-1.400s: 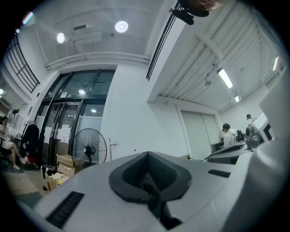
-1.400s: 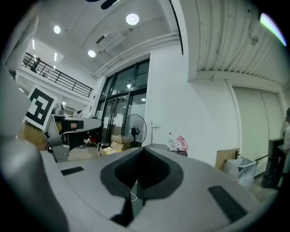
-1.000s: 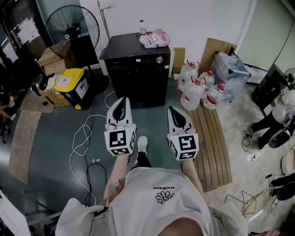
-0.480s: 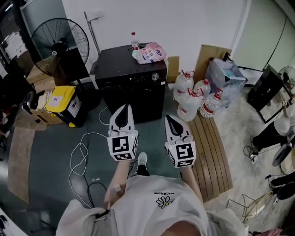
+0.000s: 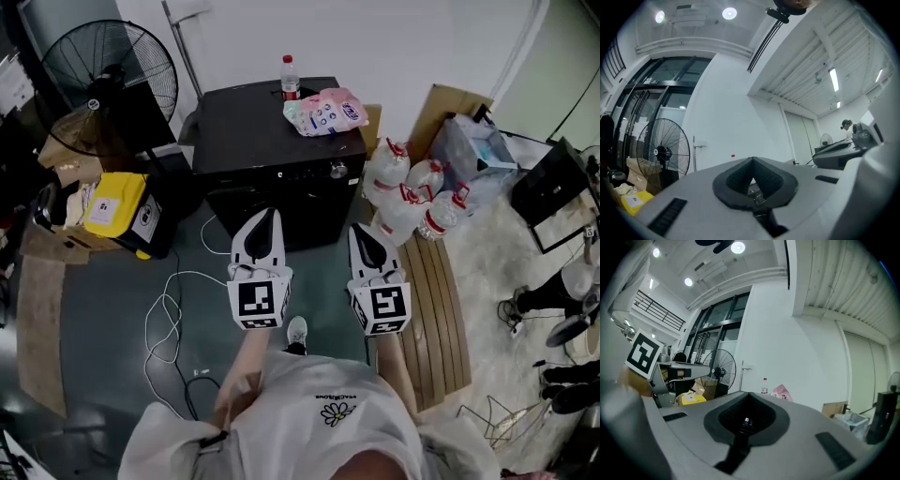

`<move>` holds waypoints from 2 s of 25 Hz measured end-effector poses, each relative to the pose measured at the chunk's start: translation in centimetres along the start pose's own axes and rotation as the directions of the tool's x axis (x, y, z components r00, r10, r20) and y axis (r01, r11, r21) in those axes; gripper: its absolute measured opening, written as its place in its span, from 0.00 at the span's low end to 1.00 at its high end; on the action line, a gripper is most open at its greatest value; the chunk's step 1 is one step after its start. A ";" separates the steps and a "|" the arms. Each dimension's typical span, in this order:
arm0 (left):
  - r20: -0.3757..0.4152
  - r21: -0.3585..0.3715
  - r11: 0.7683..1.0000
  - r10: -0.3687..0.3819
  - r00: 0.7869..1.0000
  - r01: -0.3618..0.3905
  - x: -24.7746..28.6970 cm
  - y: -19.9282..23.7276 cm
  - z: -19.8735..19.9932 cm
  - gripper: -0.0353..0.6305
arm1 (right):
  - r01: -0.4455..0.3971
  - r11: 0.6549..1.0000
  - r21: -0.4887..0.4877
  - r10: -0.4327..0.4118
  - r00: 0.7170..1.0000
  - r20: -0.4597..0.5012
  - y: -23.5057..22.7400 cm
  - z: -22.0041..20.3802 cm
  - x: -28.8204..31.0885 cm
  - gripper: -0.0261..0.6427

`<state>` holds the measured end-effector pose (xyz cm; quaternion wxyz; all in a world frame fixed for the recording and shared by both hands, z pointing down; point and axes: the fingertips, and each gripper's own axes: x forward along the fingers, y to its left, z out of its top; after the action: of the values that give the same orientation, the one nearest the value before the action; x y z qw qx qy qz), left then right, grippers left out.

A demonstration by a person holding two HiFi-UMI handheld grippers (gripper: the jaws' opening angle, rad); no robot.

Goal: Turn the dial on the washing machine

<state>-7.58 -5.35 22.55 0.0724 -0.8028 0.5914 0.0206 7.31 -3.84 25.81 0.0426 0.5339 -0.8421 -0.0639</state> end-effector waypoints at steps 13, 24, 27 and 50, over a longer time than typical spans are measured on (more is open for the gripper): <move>-0.070 -0.094 0.994 -0.065 0.995 0.059 8.1 6.2 -6.9 0.05 | 0.040 0.999 -0.024 -0.043 0.993 -0.114 -0.1 -3.1 10.1 0.04; -0.063 -0.090 0.995 -0.046 0.997 0.040 8.9 8.6 -6.6 0.05 | 0.029 0.999 -0.046 -0.034 0.993 -0.110 1.2 -2.6 14.3 0.04; -0.057 -0.092 0.996 -0.026 0.998 0.020 8.6 9.2 -6.4 0.05 | 0.010 0.999 -0.049 -0.015 0.994 -0.104 1.8 -2.3 15.2 0.04; -0.057 -0.007 0.993 0.119 0.991 -0.119 10.3 8.1 -5.7 0.05 | -0.019 0.998 -0.057 0.019 1.000 -0.011 -1.8 -2.5 15.5 0.04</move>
<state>-12.52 -18.27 26.25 0.0502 -0.7668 0.6399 0.0053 2.64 -18.73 28.11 0.0630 0.5247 -0.8447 -0.0847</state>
